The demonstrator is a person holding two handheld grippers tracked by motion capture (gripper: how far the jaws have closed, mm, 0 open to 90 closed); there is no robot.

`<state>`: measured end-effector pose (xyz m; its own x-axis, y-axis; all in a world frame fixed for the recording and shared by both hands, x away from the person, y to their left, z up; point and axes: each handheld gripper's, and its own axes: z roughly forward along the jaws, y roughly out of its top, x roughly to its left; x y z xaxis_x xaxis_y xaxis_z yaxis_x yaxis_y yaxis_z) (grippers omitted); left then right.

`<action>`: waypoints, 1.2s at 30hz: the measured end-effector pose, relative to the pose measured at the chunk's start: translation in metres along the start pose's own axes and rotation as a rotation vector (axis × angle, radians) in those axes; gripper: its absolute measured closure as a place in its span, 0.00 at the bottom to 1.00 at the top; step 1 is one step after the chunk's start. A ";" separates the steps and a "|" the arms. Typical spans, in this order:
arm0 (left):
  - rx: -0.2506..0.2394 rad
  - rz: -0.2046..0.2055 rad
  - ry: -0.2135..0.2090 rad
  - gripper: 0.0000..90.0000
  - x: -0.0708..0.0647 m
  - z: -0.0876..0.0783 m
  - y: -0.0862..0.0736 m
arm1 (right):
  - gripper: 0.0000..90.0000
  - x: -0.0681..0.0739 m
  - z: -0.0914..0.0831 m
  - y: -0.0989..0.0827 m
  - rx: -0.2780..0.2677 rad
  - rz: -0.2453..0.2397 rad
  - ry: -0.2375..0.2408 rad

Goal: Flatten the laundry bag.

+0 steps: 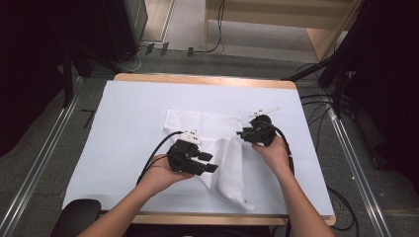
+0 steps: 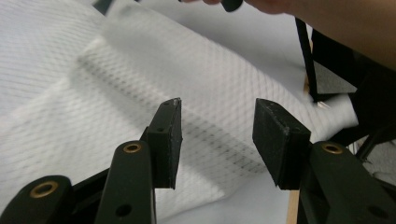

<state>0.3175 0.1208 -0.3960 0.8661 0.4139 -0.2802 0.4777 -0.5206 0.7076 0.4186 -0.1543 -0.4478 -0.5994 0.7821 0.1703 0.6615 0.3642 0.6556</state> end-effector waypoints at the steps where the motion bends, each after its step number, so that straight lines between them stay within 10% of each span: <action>1: -0.003 -0.005 0.015 0.59 0.003 -0.004 0.000 | 0.71 0.001 0.000 0.000 0.001 0.001 0.002; 29: -0.039 -0.165 0.186 0.57 0.087 -0.053 -0.015 | 0.60 0.021 -0.026 -0.015 -0.040 0.007 0.043; 36: -0.042 -0.191 0.211 0.57 0.098 -0.057 -0.018 | 0.94 0.018 -0.017 -0.020 0.005 0.032 0.116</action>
<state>0.3854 0.2129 -0.3993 0.7089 0.6502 -0.2733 0.6194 -0.3887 0.6821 0.3870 -0.1563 -0.4455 -0.6256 0.7299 0.2755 0.6835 0.3426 0.6445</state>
